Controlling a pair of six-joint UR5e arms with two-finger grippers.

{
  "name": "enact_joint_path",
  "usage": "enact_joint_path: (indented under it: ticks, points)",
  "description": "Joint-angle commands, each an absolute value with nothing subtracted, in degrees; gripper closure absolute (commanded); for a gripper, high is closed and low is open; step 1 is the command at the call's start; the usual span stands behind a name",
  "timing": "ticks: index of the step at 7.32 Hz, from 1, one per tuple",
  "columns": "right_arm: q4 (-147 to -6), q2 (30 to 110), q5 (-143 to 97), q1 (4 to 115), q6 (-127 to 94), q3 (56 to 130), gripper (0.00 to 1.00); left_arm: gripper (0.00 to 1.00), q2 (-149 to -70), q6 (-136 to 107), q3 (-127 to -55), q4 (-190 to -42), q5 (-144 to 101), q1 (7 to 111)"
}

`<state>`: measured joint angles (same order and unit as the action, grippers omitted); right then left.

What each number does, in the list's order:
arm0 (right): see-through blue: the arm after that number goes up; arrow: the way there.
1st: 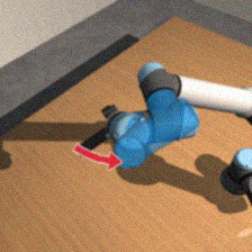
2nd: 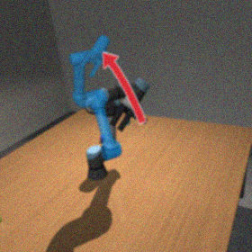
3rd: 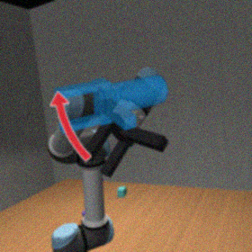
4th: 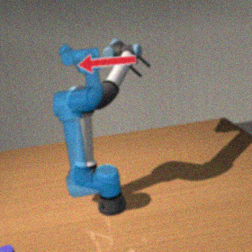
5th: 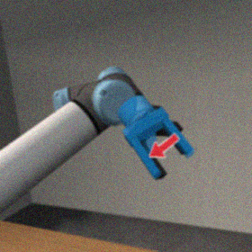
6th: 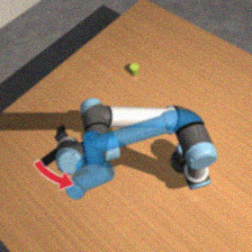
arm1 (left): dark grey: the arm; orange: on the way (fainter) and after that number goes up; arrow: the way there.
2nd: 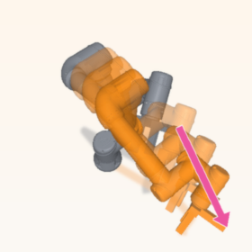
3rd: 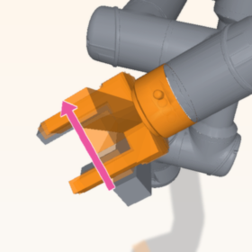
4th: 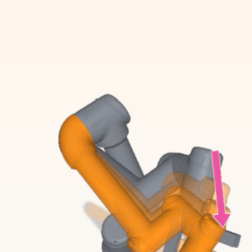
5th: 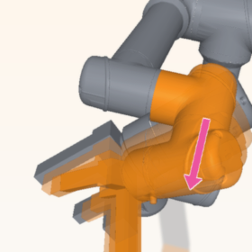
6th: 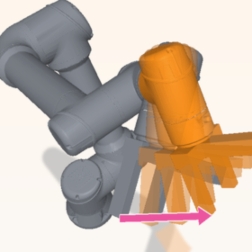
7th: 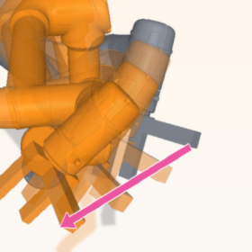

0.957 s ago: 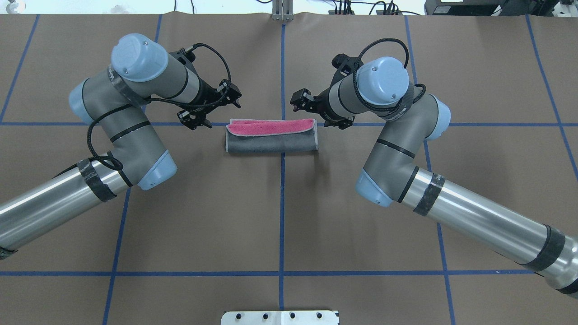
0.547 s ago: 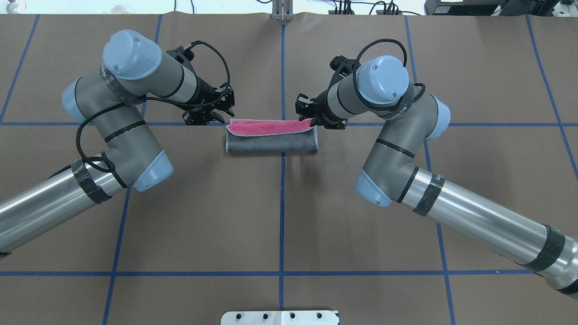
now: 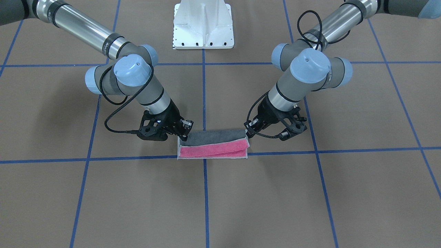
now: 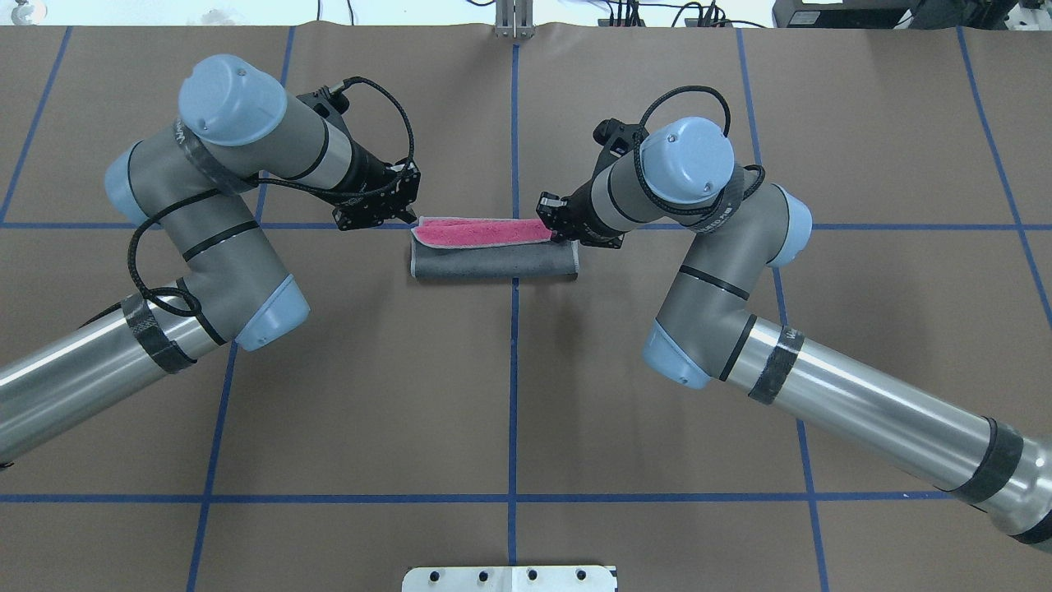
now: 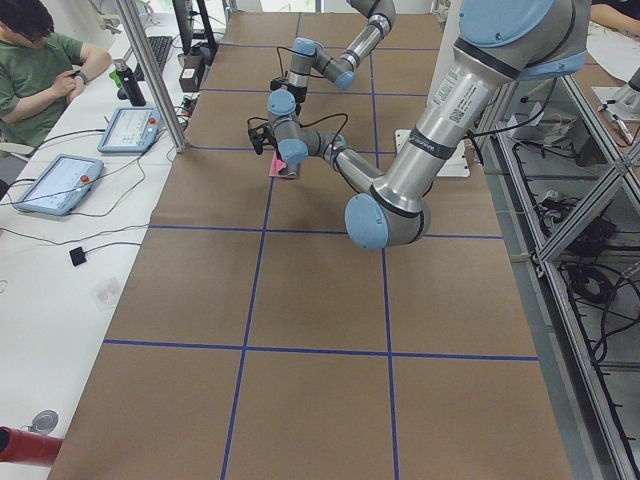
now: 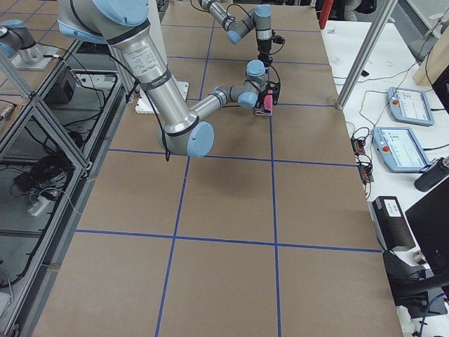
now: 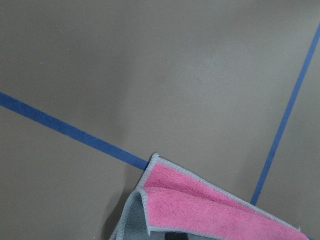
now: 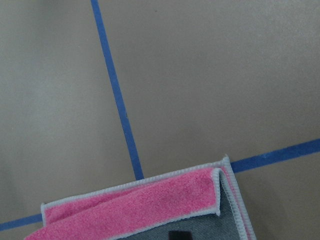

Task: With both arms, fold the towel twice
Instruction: 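Open both grippers and raise them off the folded towel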

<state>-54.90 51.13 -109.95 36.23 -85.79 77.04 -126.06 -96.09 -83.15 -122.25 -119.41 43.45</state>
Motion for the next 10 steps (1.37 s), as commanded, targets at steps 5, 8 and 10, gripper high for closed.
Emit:
enact_joint_path:
  ticks: [5,8,10]
  points:
    - [-54.84,48.97,-110.57,37.79,-84.20,73.31,1.00,1.00,-125.07,-95.98,-83.23,-122.61,-119.53,43.95]
    - [-54.84,47.11,-110.48,37.97,-84.11,70.49,1.00,1.00,-124.80,-95.98,-83.23,-122.61,-119.53,43.95]
    - [-54.76,46.06,-110.48,39.72,-84.11,68.92,1.00,1.00,-124.72,-95.98,-83.23,-122.61,-119.53,44.21]
